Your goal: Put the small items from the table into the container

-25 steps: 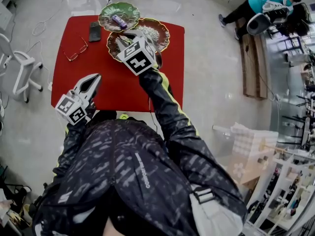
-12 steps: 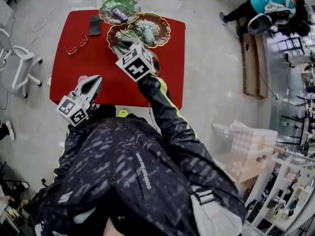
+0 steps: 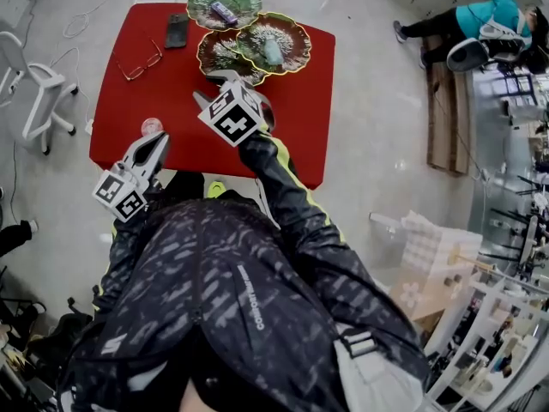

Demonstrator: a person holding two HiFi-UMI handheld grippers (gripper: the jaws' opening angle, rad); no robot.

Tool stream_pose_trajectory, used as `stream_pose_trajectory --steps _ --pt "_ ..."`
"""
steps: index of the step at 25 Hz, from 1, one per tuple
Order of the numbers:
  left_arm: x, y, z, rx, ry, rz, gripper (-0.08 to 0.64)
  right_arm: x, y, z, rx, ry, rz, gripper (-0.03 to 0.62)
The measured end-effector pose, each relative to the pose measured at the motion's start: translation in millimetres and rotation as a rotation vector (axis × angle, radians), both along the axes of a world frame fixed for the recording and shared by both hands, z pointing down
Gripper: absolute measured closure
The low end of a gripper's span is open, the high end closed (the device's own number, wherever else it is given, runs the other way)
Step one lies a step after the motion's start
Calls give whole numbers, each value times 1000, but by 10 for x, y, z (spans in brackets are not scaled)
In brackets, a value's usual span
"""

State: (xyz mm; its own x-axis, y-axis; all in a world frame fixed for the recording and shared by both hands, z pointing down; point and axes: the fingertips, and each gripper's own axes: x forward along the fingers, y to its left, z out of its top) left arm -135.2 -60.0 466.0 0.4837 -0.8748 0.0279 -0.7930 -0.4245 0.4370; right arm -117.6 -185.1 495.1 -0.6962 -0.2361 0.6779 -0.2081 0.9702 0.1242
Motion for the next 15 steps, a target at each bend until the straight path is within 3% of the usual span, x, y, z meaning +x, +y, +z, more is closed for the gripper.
stream_pose_trajectory --steps 15 --pt "-446 308 280 -49 20 -104 548 -440 610 557 -82 77 -193 385"
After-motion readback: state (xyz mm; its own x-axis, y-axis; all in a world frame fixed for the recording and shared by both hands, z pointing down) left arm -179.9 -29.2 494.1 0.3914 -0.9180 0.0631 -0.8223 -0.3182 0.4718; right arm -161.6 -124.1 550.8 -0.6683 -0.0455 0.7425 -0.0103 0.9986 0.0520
